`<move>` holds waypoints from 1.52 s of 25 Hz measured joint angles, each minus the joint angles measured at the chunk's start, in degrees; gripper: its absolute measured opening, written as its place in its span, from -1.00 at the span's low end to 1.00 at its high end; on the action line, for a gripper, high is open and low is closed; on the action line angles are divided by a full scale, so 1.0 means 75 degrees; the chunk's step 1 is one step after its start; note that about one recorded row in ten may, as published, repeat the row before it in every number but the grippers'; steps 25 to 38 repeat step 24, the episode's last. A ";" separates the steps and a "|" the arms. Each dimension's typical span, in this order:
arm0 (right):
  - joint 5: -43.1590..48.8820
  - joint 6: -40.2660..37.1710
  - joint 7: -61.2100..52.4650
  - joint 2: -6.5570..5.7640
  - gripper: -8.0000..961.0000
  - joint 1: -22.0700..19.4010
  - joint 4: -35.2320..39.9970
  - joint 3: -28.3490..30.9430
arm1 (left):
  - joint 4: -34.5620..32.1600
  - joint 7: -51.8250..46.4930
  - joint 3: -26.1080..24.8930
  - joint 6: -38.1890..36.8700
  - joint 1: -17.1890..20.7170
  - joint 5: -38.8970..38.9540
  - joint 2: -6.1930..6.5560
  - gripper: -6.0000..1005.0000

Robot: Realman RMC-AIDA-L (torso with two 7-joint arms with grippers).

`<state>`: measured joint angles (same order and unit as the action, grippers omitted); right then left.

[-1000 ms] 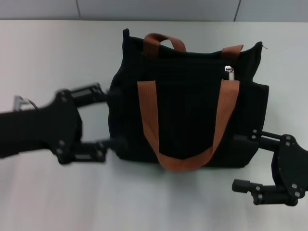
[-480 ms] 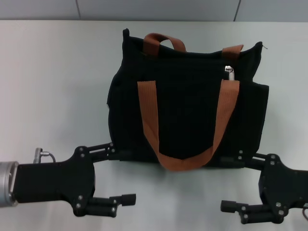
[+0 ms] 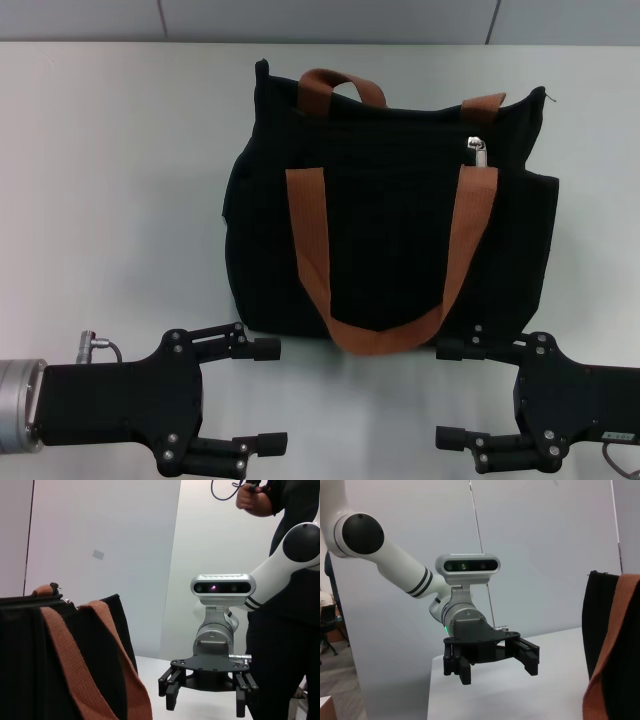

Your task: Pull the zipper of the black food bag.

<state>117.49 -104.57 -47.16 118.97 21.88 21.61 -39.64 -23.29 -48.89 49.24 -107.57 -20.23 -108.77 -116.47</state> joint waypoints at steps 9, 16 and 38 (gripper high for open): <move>0.0014 0.0011 0.0005 0.0005 0.70 0.0010 0.0010 -0.0001 | 0.0019 0.0007 -0.0004 0.0014 -0.0001 -0.0004 0.0003 0.66; 0.0014 0.0011 0.0008 0.0005 0.70 0.0013 0.0027 -0.0001 | 0.0023 0.0011 -0.0003 0.0015 0.0002 -0.0005 0.0003 0.66; 0.0014 0.0010 0.0008 0.0005 0.70 0.0013 0.0037 0.0000 | 0.0024 0.0015 -0.0003 0.0012 -0.0015 -0.0005 0.0003 0.66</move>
